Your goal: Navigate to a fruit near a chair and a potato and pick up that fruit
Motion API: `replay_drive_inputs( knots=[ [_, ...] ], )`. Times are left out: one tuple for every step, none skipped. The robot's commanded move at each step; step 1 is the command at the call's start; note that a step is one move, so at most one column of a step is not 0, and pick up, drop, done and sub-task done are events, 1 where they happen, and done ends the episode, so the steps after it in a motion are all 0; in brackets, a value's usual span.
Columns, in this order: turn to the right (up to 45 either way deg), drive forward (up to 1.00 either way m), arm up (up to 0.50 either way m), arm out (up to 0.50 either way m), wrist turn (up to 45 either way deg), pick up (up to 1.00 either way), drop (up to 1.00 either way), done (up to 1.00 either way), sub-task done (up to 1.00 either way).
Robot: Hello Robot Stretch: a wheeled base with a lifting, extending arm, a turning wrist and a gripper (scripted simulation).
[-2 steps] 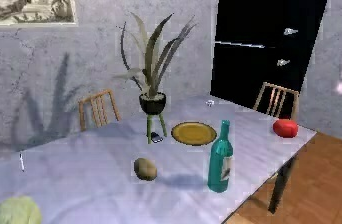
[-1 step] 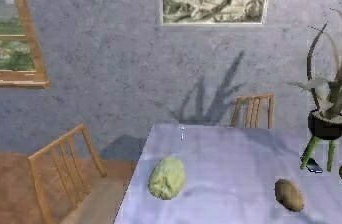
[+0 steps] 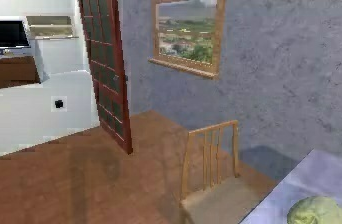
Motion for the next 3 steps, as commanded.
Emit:
replay_drive_inputs(
  knots=[
    [-36.0,0.0,0.0,0.0,0.0,0.0,0.0,0.0,0.0],
    [0.0,0.0,0.5,0.0,0.0,0.0,0.0,0.0,0.0],
    [0.0,0.0,0.38,0.0,0.0,0.0,0.0,0.0,0.0]
  ],
)
